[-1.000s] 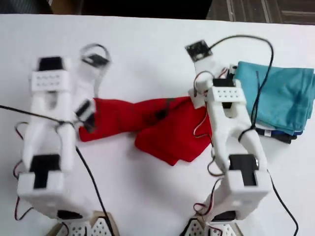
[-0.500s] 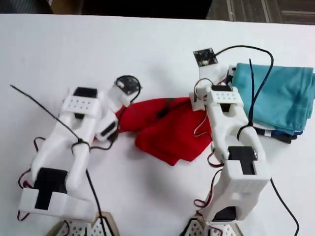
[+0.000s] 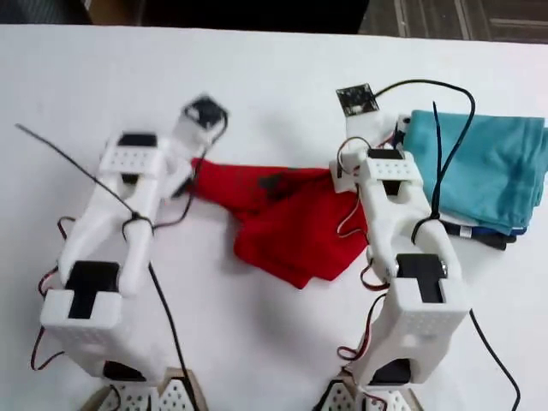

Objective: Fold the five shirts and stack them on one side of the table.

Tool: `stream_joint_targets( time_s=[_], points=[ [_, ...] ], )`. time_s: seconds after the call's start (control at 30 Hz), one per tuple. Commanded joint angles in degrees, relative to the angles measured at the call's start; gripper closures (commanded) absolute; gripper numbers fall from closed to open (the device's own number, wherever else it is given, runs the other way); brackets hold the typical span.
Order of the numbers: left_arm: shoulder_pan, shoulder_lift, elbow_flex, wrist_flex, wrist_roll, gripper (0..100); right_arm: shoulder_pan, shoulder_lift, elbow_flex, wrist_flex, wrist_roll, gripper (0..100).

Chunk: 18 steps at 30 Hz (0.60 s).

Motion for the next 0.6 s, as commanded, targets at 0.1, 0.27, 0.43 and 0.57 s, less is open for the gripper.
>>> stream_joint_targets(
  time_s=[0.1, 0.27, 0.43, 0.57],
  points=[
    [-0.53, -0.35, -27.21, 22.07, 0.97, 97, 0.75, -0.13, -0.18, -1.19, -0.44, 59.7],
    [-1.23, -0.70, -34.15, 40.79, 1.14, 97, 0.75, -0.13, -0.09, -1.19, -0.44, 59.7],
    [-5.71, -10.20, -27.03, 40.26, 0.62, 97, 0.75, -0.22, -0.09, -0.92, -0.44, 59.8],
    [-6.33, -22.77, -14.90, 40.35, -0.53, 97, 0.75, -0.22, -0.09, -0.92, -0.44, 59.8]
  ],
)
